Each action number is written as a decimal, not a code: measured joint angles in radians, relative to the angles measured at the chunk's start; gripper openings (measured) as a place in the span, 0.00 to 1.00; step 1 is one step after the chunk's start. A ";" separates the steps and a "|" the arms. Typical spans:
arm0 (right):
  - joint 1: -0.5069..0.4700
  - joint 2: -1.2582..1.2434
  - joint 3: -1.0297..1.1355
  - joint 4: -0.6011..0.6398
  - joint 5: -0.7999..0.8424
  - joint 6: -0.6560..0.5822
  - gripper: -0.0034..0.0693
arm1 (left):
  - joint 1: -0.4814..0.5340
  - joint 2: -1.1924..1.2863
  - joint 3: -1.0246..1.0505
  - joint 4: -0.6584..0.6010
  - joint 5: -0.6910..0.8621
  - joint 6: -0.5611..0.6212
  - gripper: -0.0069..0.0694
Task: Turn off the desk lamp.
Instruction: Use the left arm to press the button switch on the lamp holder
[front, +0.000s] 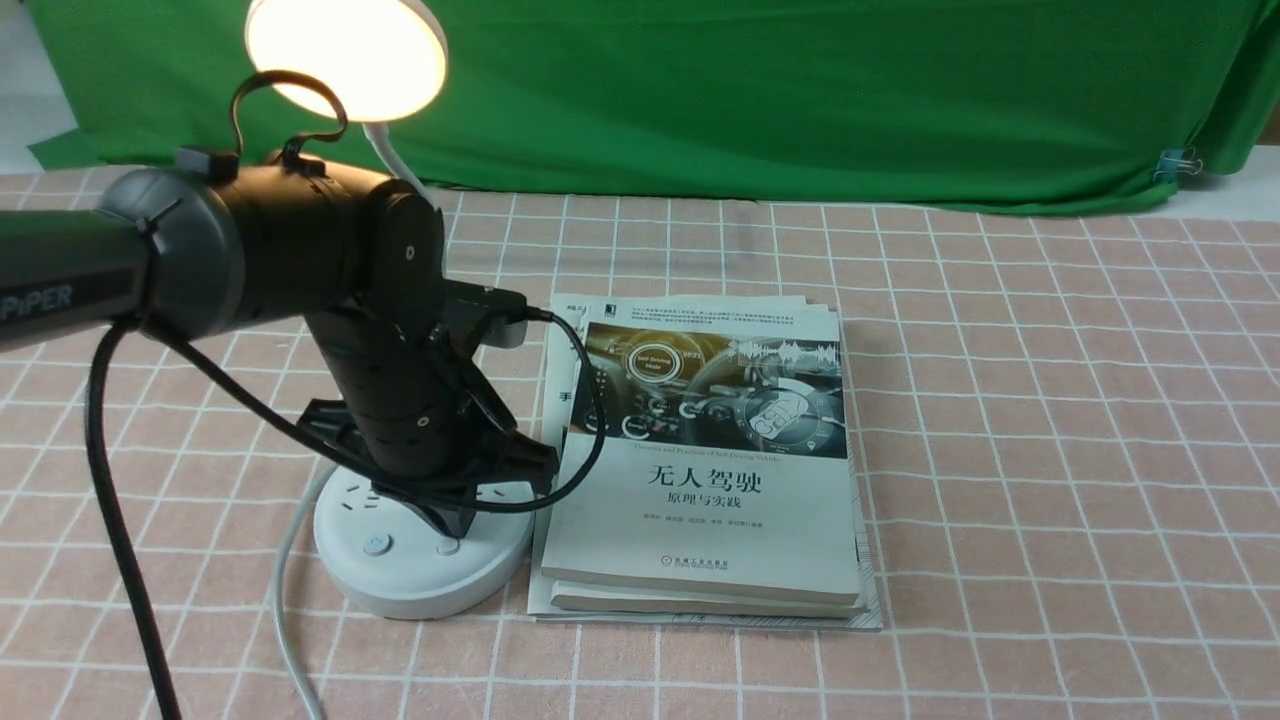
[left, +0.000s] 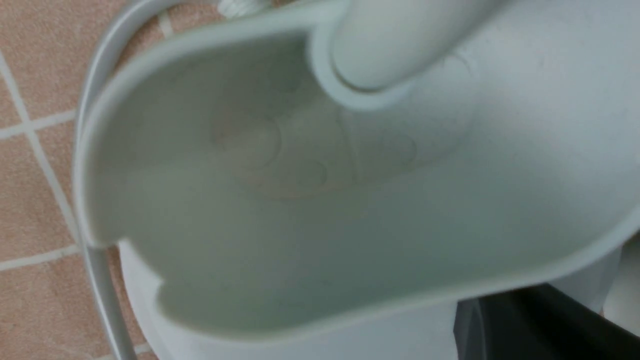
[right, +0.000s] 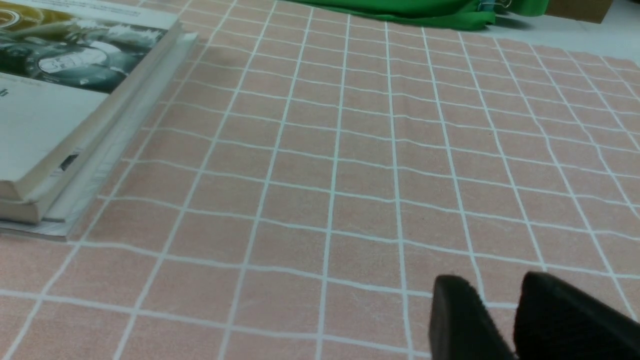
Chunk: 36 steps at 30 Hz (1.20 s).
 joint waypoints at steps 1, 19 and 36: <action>0.000 0.000 0.000 0.000 0.000 0.000 0.38 | 0.000 -0.007 0.000 0.001 -0.001 0.000 0.09; 0.000 0.000 0.000 0.000 0.000 0.000 0.38 | 0.000 -0.076 0.040 0.014 0.021 -0.016 0.09; 0.000 0.000 0.000 0.000 0.000 0.000 0.38 | 0.000 -0.087 0.058 0.003 0.003 -0.020 0.09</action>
